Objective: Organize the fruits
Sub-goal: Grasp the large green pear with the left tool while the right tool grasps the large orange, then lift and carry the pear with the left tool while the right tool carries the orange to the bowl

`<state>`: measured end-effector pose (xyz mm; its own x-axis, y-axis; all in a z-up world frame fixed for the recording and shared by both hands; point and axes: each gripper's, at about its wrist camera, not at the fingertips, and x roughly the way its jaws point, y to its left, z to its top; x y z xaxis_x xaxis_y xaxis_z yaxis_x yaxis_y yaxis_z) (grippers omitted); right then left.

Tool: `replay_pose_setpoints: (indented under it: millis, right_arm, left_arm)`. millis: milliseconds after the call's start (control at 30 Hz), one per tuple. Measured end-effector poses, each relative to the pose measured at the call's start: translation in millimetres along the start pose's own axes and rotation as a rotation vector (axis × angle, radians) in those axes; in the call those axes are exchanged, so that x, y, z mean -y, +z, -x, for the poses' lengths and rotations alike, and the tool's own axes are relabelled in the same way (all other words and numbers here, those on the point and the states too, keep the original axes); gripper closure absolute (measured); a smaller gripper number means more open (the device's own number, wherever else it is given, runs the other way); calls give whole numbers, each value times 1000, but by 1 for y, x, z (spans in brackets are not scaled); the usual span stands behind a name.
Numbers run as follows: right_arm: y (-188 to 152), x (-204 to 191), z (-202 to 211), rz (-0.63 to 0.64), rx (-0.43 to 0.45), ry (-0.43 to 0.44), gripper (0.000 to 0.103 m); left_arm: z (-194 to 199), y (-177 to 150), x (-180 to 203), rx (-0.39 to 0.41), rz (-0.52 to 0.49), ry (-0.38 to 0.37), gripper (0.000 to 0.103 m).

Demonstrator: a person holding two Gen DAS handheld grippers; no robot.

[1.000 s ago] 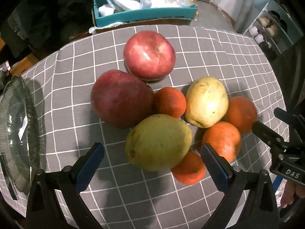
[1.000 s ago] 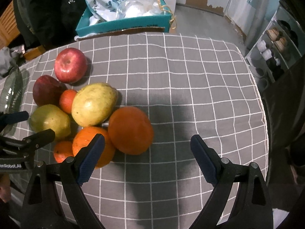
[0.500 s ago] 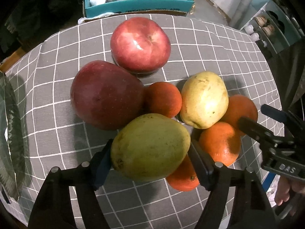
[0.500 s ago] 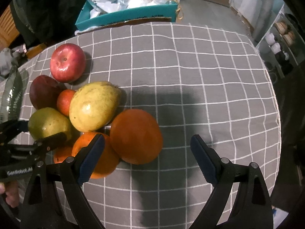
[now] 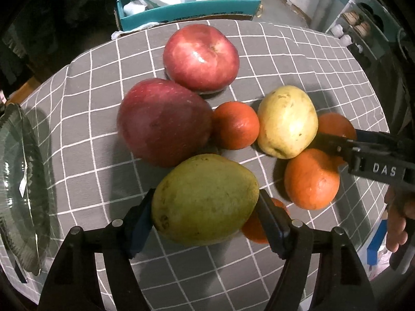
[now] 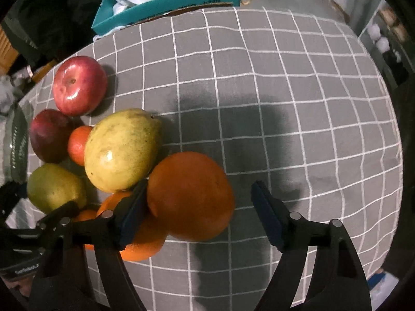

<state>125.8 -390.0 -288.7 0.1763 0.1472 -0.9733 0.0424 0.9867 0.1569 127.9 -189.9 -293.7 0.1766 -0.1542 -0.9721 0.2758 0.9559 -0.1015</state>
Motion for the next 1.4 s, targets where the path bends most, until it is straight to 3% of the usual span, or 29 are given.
replay_pose_setpoints:
  millis: [100, 567, 1400]
  right_arm:
    - [-1, -3, 2, 6, -1, 14, 39]
    - [-7, -26, 29, 121, 124, -149, 41]
    - [-19, -78, 133, 190, 407, -118, 41]
  left_arm:
    - [2, -1, -3, 3, 5, 3, 27]
    - [37, -7, -19, 87, 7, 35, 28]
    - [121, -15, -48, 289, 65, 37, 28]
